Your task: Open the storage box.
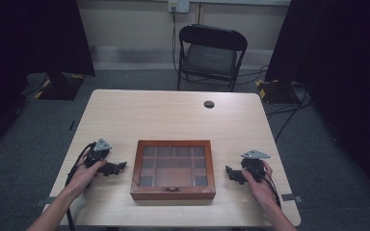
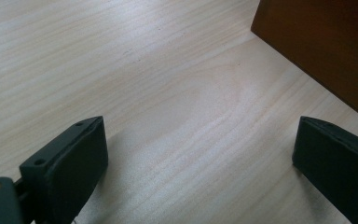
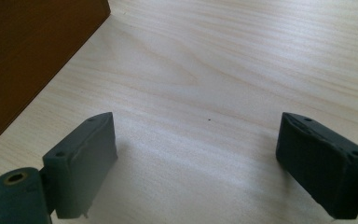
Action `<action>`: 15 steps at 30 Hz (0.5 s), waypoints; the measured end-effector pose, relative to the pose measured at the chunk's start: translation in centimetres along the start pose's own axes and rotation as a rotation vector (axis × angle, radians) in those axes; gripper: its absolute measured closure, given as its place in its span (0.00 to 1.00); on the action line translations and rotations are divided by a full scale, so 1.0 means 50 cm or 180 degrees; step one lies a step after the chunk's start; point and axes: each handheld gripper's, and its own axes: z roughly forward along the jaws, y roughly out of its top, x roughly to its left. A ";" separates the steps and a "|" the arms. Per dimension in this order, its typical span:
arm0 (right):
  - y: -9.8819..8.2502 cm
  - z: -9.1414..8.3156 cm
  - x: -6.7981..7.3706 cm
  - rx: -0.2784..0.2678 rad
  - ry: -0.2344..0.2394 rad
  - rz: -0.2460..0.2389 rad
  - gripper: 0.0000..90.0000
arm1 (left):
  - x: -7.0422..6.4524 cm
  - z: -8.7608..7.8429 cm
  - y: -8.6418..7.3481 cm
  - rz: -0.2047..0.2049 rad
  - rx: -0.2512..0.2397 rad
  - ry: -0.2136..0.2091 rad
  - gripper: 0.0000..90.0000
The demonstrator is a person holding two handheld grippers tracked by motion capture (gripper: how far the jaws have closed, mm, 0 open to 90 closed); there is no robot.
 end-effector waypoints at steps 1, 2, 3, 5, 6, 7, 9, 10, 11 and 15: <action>0.000 0.000 0.000 0.0009 -0.0001 0.0002 0.13 | 0.000 0.000 0.000 -0.0001 0.0000 0.0000 0.03; 0.001 0.000 0.000 0.0011 0.0001 -0.0003 0.13 | 0.000 0.000 0.000 0.0000 0.0000 0.0000 0.03; 0.001 0.000 0.000 0.0011 0.0002 -0.0009 0.13 | 0.000 0.000 0.000 0.0000 0.0001 0.0000 0.03; 0.005 -0.002 0.000 0.0060 0.0025 -0.0030 0.17 | 0.000 0.000 0.000 0.0001 0.0000 0.0000 0.03; 0.006 -0.004 0.000 0.0064 0.0050 -0.0034 0.17 | 0.000 0.000 0.000 0.0001 0.0002 0.0002 0.03; 0.006 -0.004 0.000 0.0064 0.0050 -0.0034 0.17 | 0.000 0.000 0.000 0.0001 0.0002 0.0002 0.03; 0.013 -0.006 0.001 0.0128 0.0027 -0.0045 0.23 | 0.000 0.000 0.000 0.0001 0.0000 0.0000 0.03; 0.016 -0.009 0.001 0.0107 0.0060 -0.0030 0.23 | 0.000 0.000 0.000 0.0000 0.0001 0.0000 0.03; 0.019 -0.012 0.001 0.0068 0.0068 -0.0022 0.23 | 0.000 0.000 0.000 0.0000 0.0001 0.0003 0.03; 0.032 -0.026 0.006 -0.0042 0.0173 -0.0005 0.23 | -0.001 0.002 0.001 -0.0039 -0.0003 -0.0027 0.03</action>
